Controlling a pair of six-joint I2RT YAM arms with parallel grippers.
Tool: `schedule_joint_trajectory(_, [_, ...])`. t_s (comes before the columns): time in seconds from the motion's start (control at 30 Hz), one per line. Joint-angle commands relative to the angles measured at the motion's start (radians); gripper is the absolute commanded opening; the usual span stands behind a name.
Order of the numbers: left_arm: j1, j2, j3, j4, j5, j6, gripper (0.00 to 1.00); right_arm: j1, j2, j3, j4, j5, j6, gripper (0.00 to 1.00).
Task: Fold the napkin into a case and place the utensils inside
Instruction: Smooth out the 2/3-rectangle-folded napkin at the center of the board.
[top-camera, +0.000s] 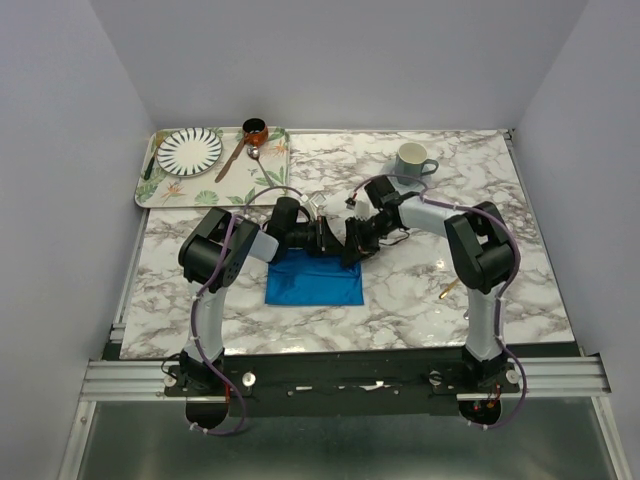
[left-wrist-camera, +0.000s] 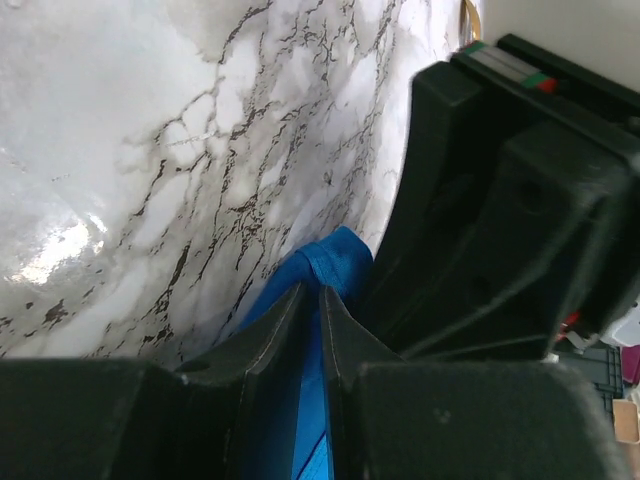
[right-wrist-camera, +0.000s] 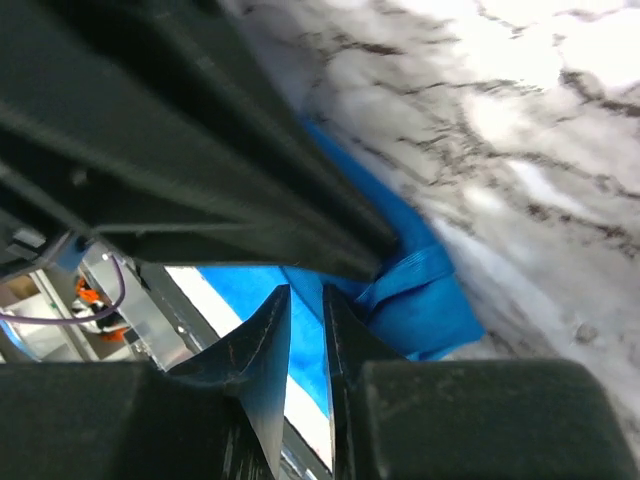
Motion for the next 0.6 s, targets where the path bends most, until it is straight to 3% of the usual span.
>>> schedule_joint_trajectory(0.0, [0.007, 0.050, -0.009, -0.113, -0.058, 0.073, 0.26, -0.035, 0.058, -0.036, 0.022, -0.018, 0.018, 0.25])
schedule_joint_trajectory(0.1, [0.012, 0.044, -0.015, -0.094, -0.043, 0.068, 0.27, -0.069, 0.065, -0.085, 0.024, -0.030, 0.017, 0.24])
schedule_joint_trajectory(0.33, [0.039, -0.112, -0.052, 0.074, 0.090, -0.027, 0.59, -0.078, 0.092, -0.111, 0.027, -0.029, 0.017, 0.21])
schedule_joint_trajectory(0.43, [0.042, -0.198, -0.076, 0.071, 0.127, -0.056, 0.64, -0.078, 0.102, -0.102, 0.027, -0.024, 0.026, 0.20])
schedule_joint_trajectory(0.57, [0.044, -0.236, -0.127, 0.086, 0.141, -0.113, 0.65, -0.079, 0.110, -0.100, 0.027, -0.018, 0.032, 0.19])
